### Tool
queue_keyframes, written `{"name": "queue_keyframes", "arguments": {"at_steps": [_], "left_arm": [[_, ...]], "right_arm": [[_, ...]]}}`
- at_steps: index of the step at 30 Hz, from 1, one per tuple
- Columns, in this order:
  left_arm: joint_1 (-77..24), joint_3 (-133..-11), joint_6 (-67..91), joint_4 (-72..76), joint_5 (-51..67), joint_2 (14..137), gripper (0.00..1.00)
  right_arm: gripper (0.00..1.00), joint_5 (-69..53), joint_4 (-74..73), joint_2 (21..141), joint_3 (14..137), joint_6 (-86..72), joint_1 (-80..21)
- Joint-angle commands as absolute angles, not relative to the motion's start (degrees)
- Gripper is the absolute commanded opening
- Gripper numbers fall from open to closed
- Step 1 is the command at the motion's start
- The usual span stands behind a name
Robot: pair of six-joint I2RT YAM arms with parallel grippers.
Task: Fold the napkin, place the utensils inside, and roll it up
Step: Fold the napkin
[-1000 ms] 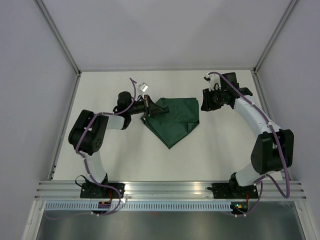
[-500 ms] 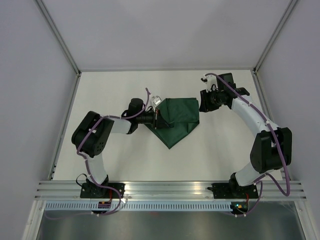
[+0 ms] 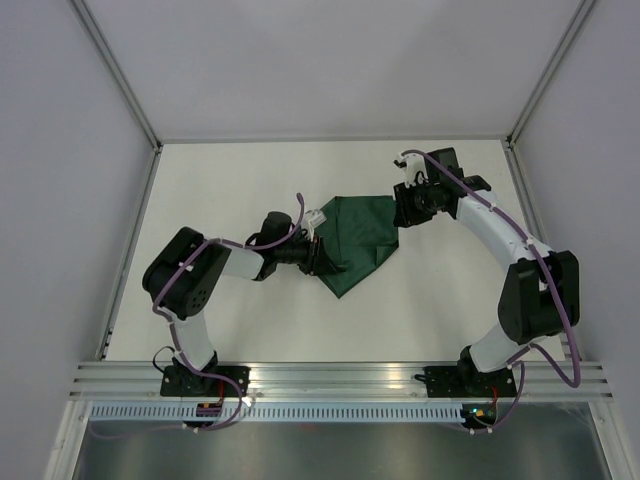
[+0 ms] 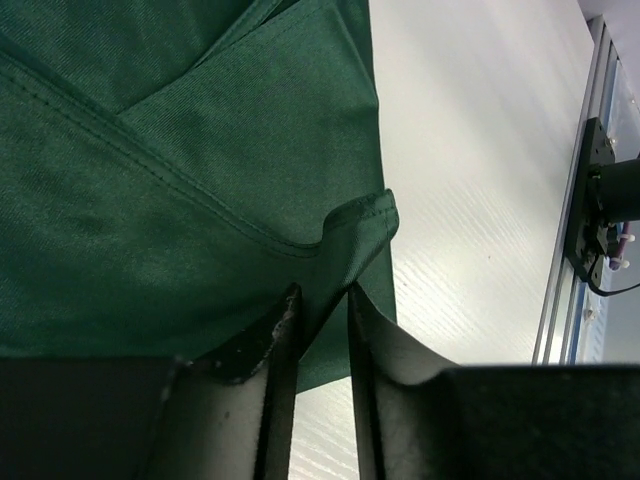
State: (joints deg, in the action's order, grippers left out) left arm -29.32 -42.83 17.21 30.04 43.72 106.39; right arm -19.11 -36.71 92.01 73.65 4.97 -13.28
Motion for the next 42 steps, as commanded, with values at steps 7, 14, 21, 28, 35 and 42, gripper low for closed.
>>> {"name": "queue_keyframes", "arguments": {"at_steps": [7,14,21,28,35,42], "left_arm": [[-31.99,-41.83,11.96,28.40,40.70,99.59,0.37],[-32.78,-41.39,12.92,28.65,38.59,96.26,0.38],[-30.86,-53.77,13.80,17.08,17.42,94.39,0.41],[-23.39,-68.01,17.40,3.98,4.04,103.59,0.23],[-22.15,-75.76,15.91,0.35,3.43,113.72,0.12],[-21.97,-74.71,17.84,0.35,5.54,116.72,0.07]], "right_arm": [[0.37,-16.79,-35.51,93.60,74.18,5.27,-14.68],[0.37,-16.44,-35.86,94.31,74.18,5.36,-15.38],[0.36,-16.43,-37.53,96.85,73.04,5.27,-15.38],[0.31,-16.00,-37.62,100.19,67.43,5.98,-15.38],[0.23,-17.14,-37.09,104.67,66.18,4.22,-15.38],[0.21,-16.96,-35.86,106.26,65.04,3.25,-15.38]]}}
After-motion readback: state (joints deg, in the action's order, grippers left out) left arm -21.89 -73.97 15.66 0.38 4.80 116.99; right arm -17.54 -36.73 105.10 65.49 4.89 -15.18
